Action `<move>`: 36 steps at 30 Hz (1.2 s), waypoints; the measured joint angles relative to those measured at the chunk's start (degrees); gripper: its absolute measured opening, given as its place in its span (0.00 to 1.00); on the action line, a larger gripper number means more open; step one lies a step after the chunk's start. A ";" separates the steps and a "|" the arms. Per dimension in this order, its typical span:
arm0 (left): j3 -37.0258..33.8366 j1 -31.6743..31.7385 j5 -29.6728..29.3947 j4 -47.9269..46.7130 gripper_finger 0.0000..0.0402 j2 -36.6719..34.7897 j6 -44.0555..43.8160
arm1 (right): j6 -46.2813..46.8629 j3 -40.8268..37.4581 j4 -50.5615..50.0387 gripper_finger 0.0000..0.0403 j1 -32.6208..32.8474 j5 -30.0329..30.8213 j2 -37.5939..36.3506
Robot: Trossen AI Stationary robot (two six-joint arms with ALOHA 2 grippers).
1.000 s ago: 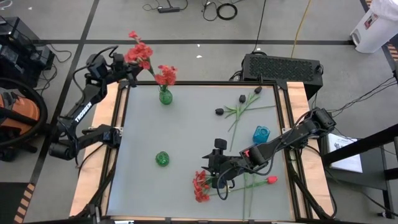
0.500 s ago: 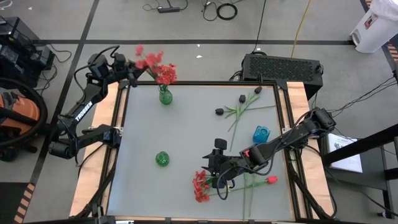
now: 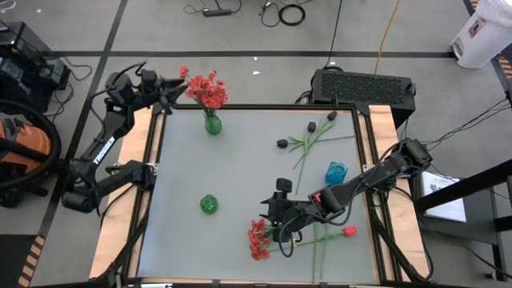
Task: Sort flowers into vase by color
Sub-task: Put the top orange flowers into the top green vase, then put the orange flowers into the top green vase
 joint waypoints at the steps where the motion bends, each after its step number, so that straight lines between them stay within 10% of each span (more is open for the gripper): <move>1: 0.00 0.00 0.00 -0.25 0.41 -1.08 0.01 | -0.02 0.00 -0.02 0.42 0.00 -0.01 0.00; 24: 0.04 0.00 19.05 -22.86 0.41 -21.86 0.86 | 3.00 0.00 -12.64 0.42 3.10 -8.51 0.00; 36: 0.04 -3.45 25.52 -41.39 0.41 -28.64 15.19 | 2.44 -0.02 -16.97 0.42 4.01 -12.10 1.24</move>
